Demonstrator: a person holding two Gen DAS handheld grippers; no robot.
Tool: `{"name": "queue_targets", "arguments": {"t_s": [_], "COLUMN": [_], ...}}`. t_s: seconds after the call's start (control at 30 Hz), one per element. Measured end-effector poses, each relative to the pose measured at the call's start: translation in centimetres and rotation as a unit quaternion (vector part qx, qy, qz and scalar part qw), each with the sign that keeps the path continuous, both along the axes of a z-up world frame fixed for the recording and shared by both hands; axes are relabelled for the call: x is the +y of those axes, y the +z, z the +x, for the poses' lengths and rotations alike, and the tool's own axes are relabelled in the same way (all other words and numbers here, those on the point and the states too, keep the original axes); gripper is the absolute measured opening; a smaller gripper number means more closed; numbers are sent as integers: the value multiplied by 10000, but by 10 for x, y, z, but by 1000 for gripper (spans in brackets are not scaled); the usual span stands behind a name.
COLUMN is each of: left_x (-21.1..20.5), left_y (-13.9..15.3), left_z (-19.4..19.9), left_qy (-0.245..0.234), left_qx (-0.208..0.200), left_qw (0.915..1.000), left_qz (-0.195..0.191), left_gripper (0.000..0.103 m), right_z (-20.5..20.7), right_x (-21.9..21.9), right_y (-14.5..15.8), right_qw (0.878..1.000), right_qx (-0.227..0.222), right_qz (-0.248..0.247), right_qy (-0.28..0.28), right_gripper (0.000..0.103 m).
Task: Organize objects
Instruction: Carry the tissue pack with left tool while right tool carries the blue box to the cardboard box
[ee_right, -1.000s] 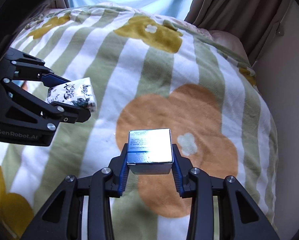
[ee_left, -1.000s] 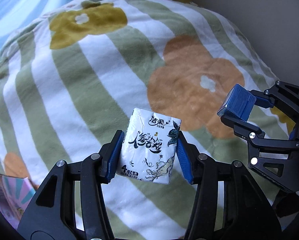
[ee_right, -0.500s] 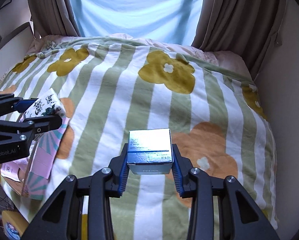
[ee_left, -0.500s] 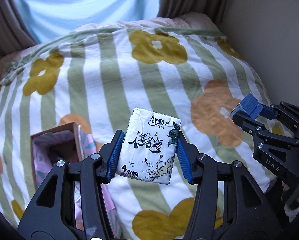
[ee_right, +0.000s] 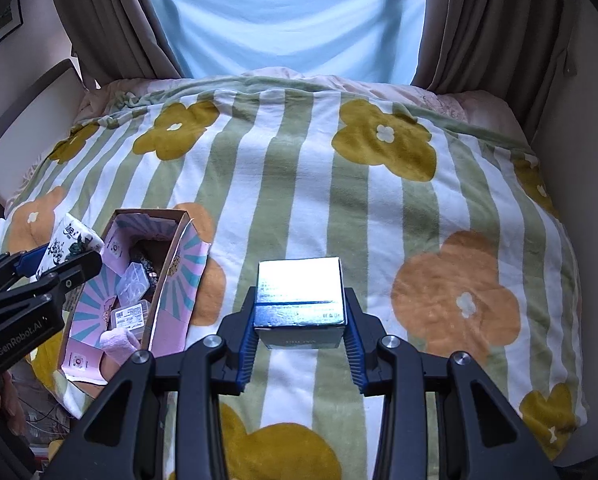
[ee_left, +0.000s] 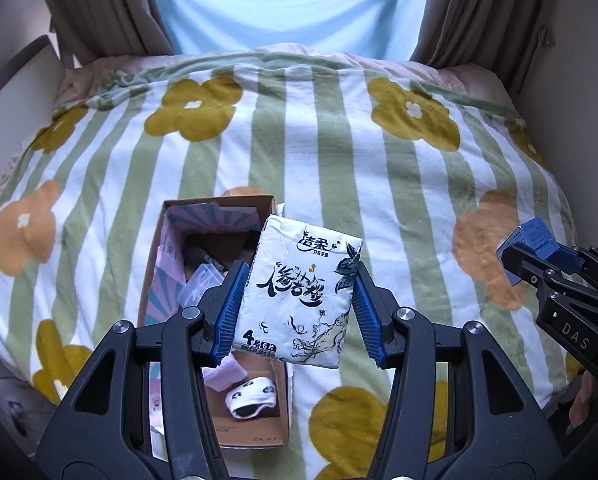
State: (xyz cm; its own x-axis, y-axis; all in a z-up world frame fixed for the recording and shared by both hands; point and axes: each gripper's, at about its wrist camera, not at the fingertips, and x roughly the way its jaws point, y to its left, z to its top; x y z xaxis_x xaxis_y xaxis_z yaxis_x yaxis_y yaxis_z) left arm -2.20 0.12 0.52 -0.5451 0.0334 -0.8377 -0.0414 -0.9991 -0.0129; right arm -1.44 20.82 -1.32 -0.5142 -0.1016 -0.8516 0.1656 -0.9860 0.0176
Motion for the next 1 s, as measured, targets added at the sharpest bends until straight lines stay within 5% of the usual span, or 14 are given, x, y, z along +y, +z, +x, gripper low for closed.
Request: {"name": "queue_targets", "arguments": {"t_s": [0.6, 1.0], "left_x": [-12, -84], "left_y": [0, -19], "left_z": [11, 26], "left_qy": [195, 1243], "left_qx": [17, -260], "left_qw": [9997, 9918], "left_qz": [127, 155], "left_gripper": [48, 48], "right_z": [6, -22], "right_x": [-23, -83], "right_y": [2, -7], "right_qw": [10000, 9958], "right_qx": [-14, -142], "right_qz": [-47, -74], "right_qy": [53, 903], "right_gripper": [35, 35]}}
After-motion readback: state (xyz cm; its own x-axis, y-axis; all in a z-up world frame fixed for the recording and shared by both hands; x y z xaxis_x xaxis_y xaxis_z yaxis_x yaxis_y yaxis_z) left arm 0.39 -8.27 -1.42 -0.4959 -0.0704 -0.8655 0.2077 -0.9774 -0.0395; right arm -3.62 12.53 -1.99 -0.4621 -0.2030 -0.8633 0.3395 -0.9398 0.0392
